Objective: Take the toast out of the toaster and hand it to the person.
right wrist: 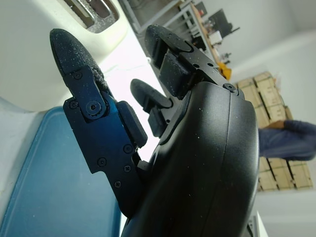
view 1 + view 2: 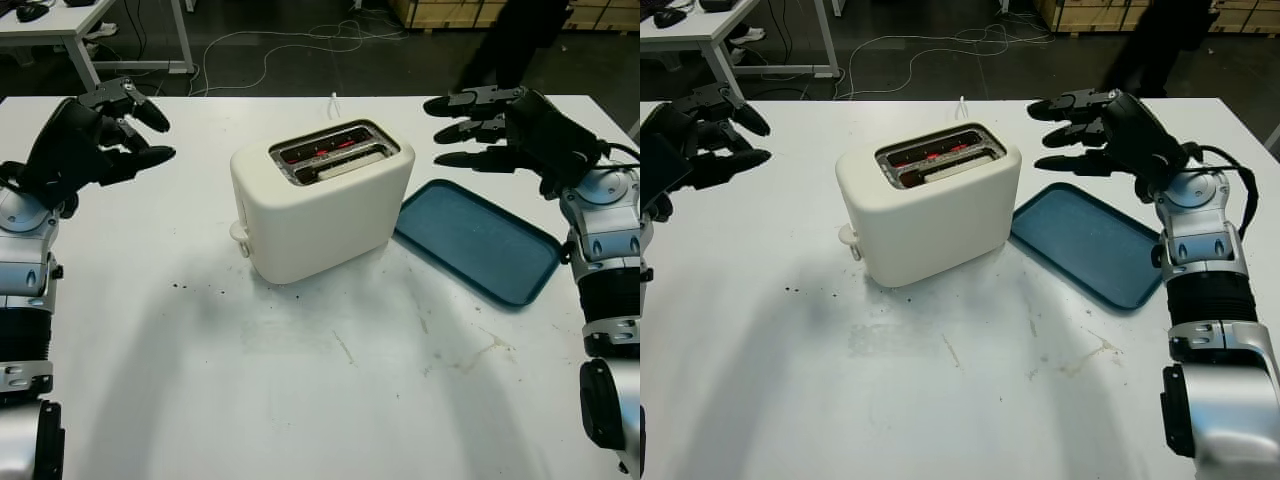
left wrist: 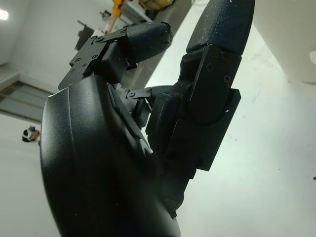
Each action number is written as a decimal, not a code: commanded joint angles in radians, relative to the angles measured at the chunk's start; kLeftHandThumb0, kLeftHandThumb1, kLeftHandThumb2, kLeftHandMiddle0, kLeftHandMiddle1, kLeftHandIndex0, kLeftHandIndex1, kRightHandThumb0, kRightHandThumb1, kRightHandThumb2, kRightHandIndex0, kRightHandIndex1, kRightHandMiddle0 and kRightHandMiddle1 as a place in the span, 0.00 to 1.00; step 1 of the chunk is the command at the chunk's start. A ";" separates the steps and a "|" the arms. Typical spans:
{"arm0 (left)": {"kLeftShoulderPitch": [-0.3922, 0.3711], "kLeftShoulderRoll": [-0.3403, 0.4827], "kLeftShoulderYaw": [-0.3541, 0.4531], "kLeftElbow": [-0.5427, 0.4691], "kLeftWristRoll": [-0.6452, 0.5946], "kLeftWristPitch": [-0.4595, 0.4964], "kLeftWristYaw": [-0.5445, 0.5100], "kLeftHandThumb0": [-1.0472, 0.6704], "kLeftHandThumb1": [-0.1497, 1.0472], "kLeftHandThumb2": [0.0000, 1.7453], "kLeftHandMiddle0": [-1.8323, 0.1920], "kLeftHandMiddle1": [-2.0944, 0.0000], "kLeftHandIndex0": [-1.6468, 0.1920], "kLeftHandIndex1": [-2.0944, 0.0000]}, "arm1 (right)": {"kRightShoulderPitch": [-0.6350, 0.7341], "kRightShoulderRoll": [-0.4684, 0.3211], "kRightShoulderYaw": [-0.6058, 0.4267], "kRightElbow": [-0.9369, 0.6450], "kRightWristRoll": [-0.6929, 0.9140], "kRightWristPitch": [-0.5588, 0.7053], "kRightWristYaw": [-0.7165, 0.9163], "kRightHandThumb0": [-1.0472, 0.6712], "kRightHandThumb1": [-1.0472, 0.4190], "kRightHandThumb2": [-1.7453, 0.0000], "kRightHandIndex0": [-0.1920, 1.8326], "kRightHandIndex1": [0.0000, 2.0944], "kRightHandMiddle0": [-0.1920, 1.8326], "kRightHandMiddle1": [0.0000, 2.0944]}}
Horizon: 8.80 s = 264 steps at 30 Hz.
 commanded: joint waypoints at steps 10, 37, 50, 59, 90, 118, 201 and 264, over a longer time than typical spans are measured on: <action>0.003 0.005 0.001 -0.005 -0.008 -0.004 0.000 0.00 0.89 0.04 0.65 0.27 0.68 0.30 | -0.011 0.002 -0.003 -0.006 0.007 0.007 -0.004 0.21 0.23 1.00 0.36 0.29 0.46 0.00; 0.004 0.005 0.003 -0.005 -0.010 -0.001 0.000 0.00 0.89 0.03 0.65 0.27 0.68 0.30 | -0.010 0.002 -0.003 -0.006 0.008 0.008 -0.001 0.21 0.23 1.00 0.36 0.29 0.46 0.00; 0.005 0.008 0.002 -0.009 -0.008 0.005 -0.001 0.00 0.89 0.03 0.66 0.27 0.68 0.30 | -0.008 0.003 -0.004 -0.007 0.012 0.003 0.002 0.21 0.23 1.00 0.35 0.29 0.46 0.00; 0.003 0.003 0.004 -0.010 -0.015 0.014 -0.002 0.00 0.89 0.02 0.65 0.27 0.67 0.30 | -0.010 0.002 -0.003 -0.006 0.009 0.009 0.000 0.21 0.22 1.00 0.36 0.29 0.46 0.00; 0.004 0.005 0.003 -0.005 -0.014 -0.003 -0.002 0.00 0.89 0.03 0.65 0.28 0.67 0.31 | -0.012 0.002 -0.002 -0.007 0.007 0.008 -0.004 0.22 0.23 1.00 0.37 0.27 0.46 0.00; 0.004 0.002 0.003 -0.005 -0.017 0.001 -0.003 0.00 0.89 0.03 0.65 0.28 0.66 0.31 | -0.011 0.005 -0.002 -0.008 0.010 0.015 -0.002 0.21 0.23 1.00 0.37 0.28 0.47 0.00; 0.002 0.003 0.001 -0.002 -0.015 -0.004 -0.006 0.00 0.89 0.03 0.65 0.28 0.67 0.32 | -0.012 -0.003 0.003 -0.003 0.001 -0.001 -0.003 0.21 0.22 1.00 0.37 0.26 0.46 0.00; 0.002 0.010 -0.011 -0.010 -0.010 0.001 -0.005 0.00 0.89 0.04 0.65 0.29 0.67 0.32 | -0.016 -0.004 0.009 0.007 -0.010 -0.021 -0.018 0.21 0.21 1.00 0.38 0.27 0.47 0.00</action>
